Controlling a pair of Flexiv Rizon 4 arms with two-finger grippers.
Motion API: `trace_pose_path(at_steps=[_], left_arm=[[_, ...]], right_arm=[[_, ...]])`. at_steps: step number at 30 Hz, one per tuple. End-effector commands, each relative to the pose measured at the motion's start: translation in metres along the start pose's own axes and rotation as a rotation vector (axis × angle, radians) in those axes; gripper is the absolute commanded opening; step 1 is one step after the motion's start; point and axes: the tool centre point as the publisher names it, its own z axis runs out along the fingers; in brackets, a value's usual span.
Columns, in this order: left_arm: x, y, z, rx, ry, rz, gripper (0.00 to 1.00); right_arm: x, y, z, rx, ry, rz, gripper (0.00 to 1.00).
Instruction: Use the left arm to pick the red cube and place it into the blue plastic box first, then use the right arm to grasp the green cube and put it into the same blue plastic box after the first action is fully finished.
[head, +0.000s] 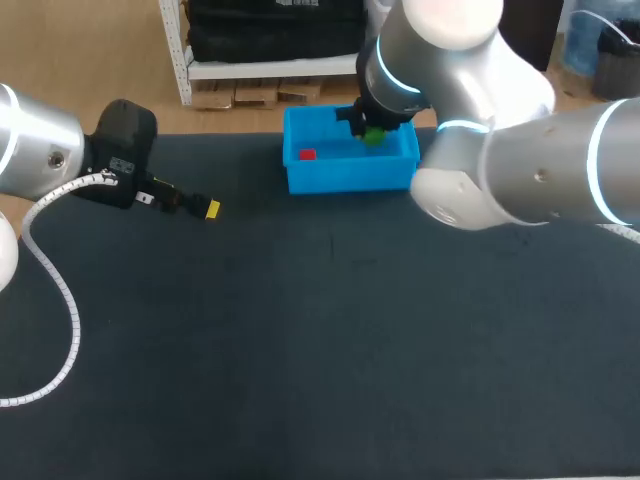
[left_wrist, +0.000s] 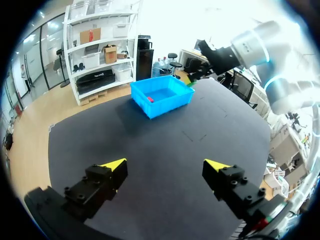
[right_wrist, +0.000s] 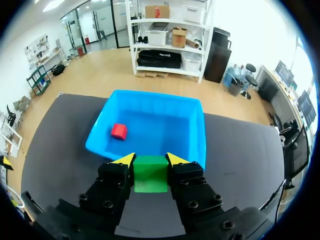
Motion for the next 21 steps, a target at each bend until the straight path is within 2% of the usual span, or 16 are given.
trace_pose_path(at_steps=[1, 11, 21], left_arm=[[0.001, 0.002, 0.000, 0.009, -0.006, 0.003, 1.00], [0.001, 0.002, 0.000, 0.009, -0.006, 0.003, 1.00], [0.001, 0.002, 0.000, 0.009, -0.006, 0.003, 1.00]], right_arm=[[-0.017, 0.002, 0.030, 0.005, 0.016, -0.003, 0.00], [-0.033, -0.015, 0.061, 0.027, 0.012, 0.015, 0.00], [-0.033, -0.023, 0.086, 0.046, 0.028, 0.029, 0.00]])
